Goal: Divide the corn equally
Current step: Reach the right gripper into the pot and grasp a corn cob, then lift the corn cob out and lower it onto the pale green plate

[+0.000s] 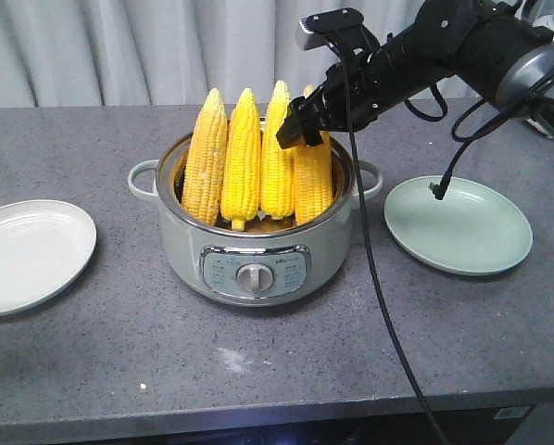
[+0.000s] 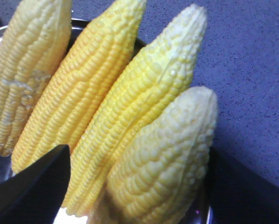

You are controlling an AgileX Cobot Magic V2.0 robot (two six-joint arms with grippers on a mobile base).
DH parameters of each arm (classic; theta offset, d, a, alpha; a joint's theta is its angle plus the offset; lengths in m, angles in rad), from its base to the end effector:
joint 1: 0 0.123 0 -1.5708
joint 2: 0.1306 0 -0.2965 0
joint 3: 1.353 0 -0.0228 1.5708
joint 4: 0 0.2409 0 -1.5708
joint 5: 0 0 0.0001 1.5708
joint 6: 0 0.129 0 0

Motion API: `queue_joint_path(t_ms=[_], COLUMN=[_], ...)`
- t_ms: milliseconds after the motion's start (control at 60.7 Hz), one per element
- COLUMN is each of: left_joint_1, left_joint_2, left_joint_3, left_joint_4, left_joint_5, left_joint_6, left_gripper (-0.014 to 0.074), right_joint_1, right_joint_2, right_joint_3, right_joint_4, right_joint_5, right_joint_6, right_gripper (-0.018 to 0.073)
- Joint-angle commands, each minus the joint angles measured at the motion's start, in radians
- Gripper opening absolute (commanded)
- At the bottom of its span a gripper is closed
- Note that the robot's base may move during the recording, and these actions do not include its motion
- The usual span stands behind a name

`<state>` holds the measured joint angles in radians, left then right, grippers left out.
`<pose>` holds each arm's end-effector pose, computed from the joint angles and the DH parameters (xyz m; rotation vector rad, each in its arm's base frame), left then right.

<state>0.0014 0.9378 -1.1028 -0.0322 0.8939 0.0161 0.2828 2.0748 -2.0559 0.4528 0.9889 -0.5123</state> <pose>0.1881 -0.0030 0.3878 0.0079 2.2122 -0.0293 0.4591 0.1825 0.3091 -0.7960 2.2801 0.4700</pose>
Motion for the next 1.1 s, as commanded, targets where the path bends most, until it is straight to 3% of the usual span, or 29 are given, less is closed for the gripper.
queue_joint_path(t_ms=[0,280,362,544,709,972,1087], left_joint_1=[-0.001,-0.001,-0.001,-0.001,-0.001,-0.001,-0.001], left_joint_2=[-0.006,-0.006,-0.006,-0.006,-0.006,-0.006,-0.006], left_joint_3=[-0.034,-0.034,-0.034,-0.034,-0.034,-0.034,-0.034], left_joint_4=[-0.003,-0.003,-0.003,-0.003,-0.003,-0.003,-0.003], left_joint_5=[-0.059,-0.06,-0.06,-0.06,-0.059,-0.059,-0.06], left_joint_6=[-0.01,-0.01,-0.01,-0.01,-0.01,-0.01,-0.009], left_gripper=[0.0587,0.0587,0.0587,0.0587,0.0587,0.0587,0.0587], right_joint_1=[-0.002,-0.002,-0.003,-0.004,-0.039,-0.266,-0.354], right_joint_2=[-0.051,-0.08,-0.107,-0.208,-0.246,-0.19,-0.129], right_joint_3=[-0.035,-0.035,-0.035,-0.041,-0.154,-0.297,-0.297], right_joint_4=[0.017,0.021,0.026,0.001,-0.051,0.06,0.078], right_joint_5=[-0.051,-0.049,-0.047,-0.02,0.109,0.299,0.298], right_joint_6=[0.015,0.025,0.035,0.065,0.139,0.177,0.217], right_gripper=[0.0477,0.0092,0.0033,0.0028,0.0052,0.0085,0.0088])
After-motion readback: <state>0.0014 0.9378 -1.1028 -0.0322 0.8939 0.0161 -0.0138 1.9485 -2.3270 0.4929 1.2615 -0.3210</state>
